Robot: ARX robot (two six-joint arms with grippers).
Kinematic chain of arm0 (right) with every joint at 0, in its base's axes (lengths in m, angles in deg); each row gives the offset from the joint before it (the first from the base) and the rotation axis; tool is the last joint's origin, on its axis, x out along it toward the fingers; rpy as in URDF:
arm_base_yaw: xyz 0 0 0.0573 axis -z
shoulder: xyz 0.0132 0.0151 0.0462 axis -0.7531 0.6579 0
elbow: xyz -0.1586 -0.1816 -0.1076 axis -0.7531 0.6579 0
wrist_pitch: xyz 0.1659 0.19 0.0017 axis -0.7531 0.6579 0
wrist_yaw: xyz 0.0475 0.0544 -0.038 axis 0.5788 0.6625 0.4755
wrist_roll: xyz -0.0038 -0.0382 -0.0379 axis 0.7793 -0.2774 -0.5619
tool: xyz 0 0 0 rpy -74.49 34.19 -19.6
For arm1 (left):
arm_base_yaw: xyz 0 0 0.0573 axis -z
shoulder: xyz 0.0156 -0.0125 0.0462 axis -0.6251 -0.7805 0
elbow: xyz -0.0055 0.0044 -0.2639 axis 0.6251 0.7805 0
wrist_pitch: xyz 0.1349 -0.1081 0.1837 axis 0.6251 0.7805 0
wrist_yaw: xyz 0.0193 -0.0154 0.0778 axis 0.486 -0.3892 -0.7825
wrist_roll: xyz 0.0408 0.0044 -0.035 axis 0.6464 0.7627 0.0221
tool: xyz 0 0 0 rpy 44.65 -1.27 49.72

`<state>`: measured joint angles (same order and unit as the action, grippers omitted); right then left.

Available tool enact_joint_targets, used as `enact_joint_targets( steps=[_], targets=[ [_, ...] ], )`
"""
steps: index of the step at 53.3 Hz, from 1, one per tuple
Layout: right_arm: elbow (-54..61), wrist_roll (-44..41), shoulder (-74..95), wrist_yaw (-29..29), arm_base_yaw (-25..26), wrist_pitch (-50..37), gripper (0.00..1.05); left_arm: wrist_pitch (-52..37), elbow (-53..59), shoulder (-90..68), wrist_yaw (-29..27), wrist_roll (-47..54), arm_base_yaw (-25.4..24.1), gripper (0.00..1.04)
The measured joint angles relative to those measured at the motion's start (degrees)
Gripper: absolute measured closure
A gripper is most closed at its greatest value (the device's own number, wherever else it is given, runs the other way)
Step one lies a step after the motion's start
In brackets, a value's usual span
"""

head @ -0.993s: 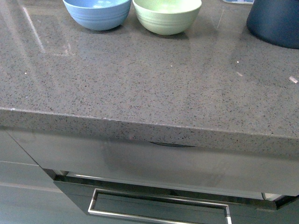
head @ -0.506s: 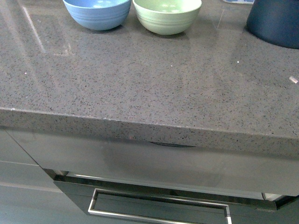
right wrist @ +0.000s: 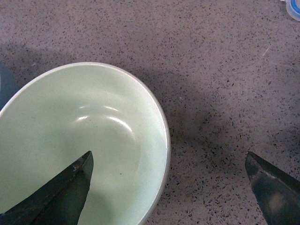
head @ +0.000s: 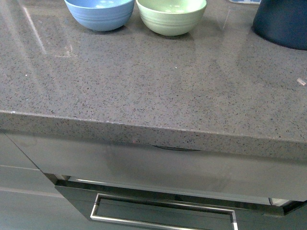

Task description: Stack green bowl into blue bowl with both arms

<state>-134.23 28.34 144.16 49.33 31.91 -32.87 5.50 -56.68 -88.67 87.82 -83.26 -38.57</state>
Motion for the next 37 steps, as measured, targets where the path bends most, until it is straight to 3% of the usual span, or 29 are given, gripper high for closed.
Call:
enact_joint_targets(
  steps=[37],
  targets=[
    [-0.17, -0.61, 3.06, 1.31, -1.27, -0.09, 0.1, 0.0, 0.0, 0.0, 0.0, 0.0, 0.0, 0.07]
  ],
)
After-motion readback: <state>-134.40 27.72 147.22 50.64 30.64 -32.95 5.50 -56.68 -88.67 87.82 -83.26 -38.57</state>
